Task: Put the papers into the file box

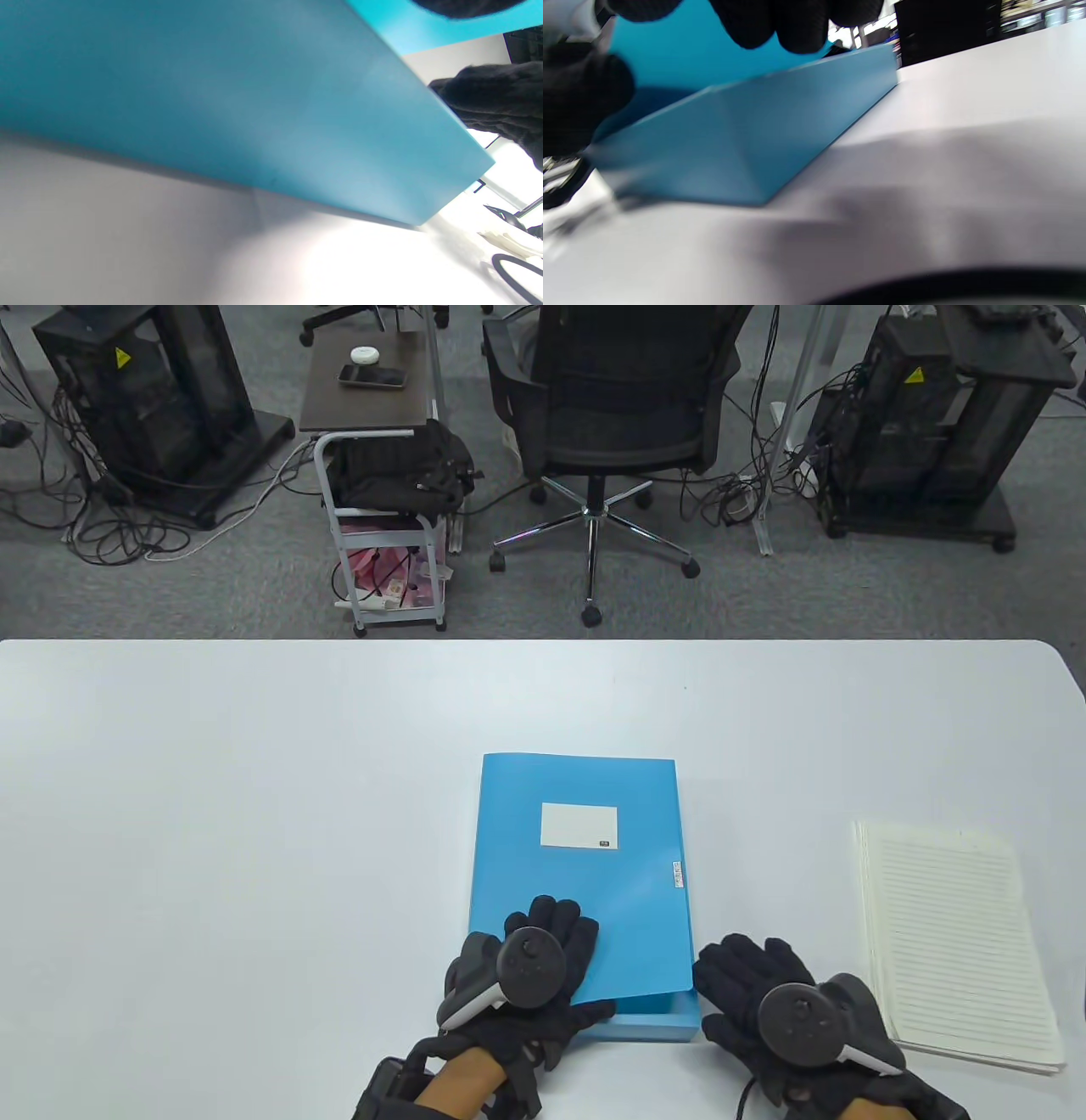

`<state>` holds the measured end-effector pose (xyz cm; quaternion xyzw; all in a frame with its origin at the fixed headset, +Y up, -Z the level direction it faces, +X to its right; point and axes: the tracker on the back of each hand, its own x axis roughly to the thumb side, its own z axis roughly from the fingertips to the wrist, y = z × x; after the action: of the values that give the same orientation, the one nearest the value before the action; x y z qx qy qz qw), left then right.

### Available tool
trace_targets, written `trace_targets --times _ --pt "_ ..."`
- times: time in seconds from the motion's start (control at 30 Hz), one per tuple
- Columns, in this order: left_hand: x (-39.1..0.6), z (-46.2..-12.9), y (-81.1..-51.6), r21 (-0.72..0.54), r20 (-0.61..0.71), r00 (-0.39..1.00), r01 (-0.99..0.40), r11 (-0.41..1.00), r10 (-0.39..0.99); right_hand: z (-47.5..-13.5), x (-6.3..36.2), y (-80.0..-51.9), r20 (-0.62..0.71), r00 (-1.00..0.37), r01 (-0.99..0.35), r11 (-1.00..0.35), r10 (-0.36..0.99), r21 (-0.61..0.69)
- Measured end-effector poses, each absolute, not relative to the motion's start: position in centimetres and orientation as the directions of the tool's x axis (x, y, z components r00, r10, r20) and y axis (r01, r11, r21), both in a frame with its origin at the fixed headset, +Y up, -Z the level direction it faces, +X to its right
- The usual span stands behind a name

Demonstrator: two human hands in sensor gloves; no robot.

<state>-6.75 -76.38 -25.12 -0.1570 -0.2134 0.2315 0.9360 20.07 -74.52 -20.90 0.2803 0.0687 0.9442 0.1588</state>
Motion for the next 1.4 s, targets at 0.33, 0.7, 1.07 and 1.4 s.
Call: trace_targets --times 0.33,0.7,1.07,1.4 --pt "-6.7 -25.0 -76.4 -0.379 0.336 0.806 -0.358 0.853 0.488 -20.8 19.0 -76.7 0.505 -0.803 -0.214 -0.944 0.317 0.253" --pt "-7.6 -24.9 -75.7 -0.303 0.3 0.77 -0.483 0.822 0.563 -20.7 18.2 -76.0 0.554 -0.809 -0.141 -0.98 0.194 0.138" --pt "-8.9 -22.5 -72.5 -0.065 0.381 0.661 -0.678 0.732 0.646 -20.8 18.5 -76.0 0.561 -0.805 -0.147 -0.981 0.193 0.126" --pt "-1.8 -18.0 -67.4 0.466 0.451 0.887 -0.14 0.874 -0.098 -20.8 18.6 -76.1 0.568 -0.8 -0.159 -0.981 0.194 0.111"
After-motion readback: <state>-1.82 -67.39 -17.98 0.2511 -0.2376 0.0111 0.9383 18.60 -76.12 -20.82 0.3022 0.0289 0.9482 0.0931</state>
